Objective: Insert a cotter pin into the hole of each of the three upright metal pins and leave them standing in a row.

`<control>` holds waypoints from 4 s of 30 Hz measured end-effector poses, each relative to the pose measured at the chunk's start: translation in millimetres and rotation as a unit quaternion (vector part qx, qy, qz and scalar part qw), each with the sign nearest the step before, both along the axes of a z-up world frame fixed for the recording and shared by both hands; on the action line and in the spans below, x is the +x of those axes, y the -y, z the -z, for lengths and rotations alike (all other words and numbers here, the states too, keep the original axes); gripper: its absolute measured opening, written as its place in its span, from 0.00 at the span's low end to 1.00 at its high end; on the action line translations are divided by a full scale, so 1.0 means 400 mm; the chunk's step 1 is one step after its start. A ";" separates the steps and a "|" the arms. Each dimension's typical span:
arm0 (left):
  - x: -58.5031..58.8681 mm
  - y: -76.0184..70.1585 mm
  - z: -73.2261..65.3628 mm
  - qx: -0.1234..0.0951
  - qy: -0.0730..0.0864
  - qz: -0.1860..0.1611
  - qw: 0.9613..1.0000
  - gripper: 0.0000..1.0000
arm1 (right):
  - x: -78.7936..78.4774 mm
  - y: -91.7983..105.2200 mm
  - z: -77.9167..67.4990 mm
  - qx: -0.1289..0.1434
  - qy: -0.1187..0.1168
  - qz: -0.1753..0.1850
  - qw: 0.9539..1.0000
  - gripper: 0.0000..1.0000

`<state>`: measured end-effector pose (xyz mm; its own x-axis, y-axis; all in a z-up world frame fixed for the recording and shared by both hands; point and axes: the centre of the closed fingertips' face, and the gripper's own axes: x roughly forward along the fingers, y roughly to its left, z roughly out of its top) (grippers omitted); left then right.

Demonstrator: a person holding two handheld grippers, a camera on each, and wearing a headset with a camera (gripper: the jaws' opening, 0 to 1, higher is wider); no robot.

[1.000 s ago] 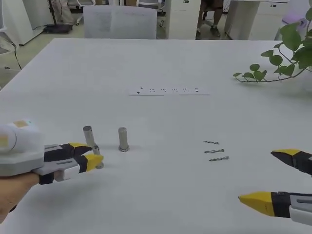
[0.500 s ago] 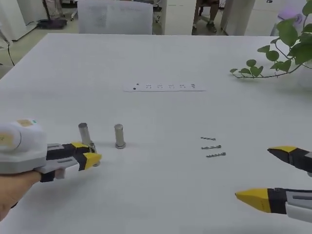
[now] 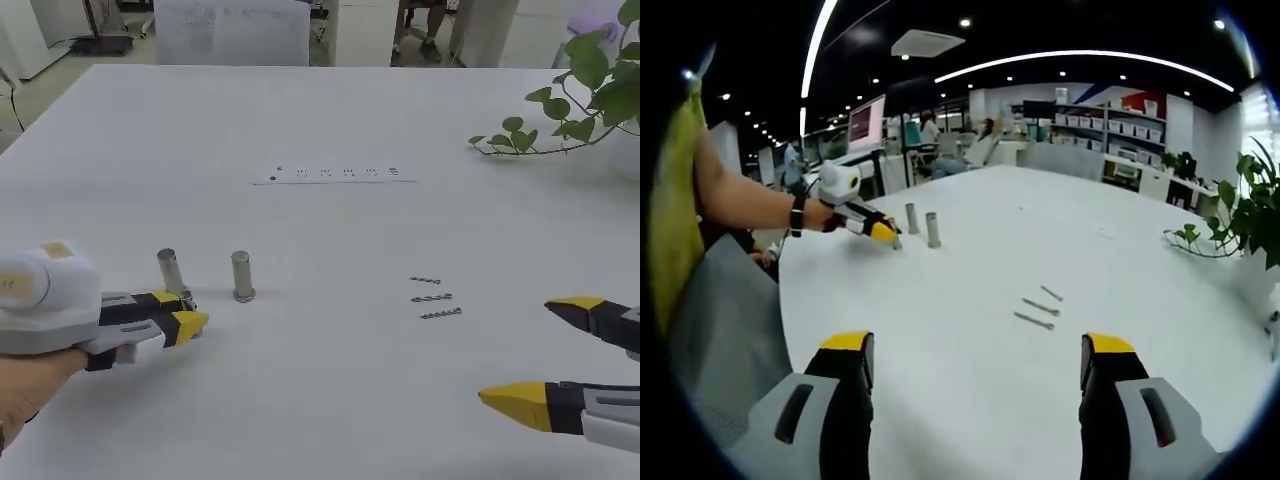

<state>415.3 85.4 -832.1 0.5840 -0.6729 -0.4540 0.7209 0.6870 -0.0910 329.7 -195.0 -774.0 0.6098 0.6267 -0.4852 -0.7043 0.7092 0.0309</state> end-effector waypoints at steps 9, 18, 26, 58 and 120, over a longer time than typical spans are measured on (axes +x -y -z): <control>-0.006 -0.005 -0.001 0.003 -0.005 -0.006 1.000 0.13 | -0.001 -0.004 -0.003 0.008 0.001 -0.001 1.000 0.86; -0.006 -0.008 -0.004 0.009 -0.001 -0.005 1.000 0.11 | -0.001 -0.004 -0.004 0.010 0.002 -0.003 1.000 0.85; 0.002 -0.007 -0.004 0.007 0.001 -0.008 1.000 0.08 | -0.002 -0.001 0.000 0.008 -0.002 -0.002 1.000 0.85; -0.177 0.208 -0.037 0.014 0.019 0.120 0.992 0.07 | -0.011 -0.041 -0.017 0.027 0.014 -0.026 0.999 0.83; -0.271 0.177 -0.268 -0.091 0.055 0.068 0.992 0.58 | 0.010 -0.030 -0.042 0.008 0.022 -0.041 0.999 0.61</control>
<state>306.9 14.7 -725.0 0.5220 -0.8136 -0.2559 0.8179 0.5627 -0.1204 333.5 -183.1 -757.2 0.5773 0.6821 -0.4488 -0.7605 0.6492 0.0084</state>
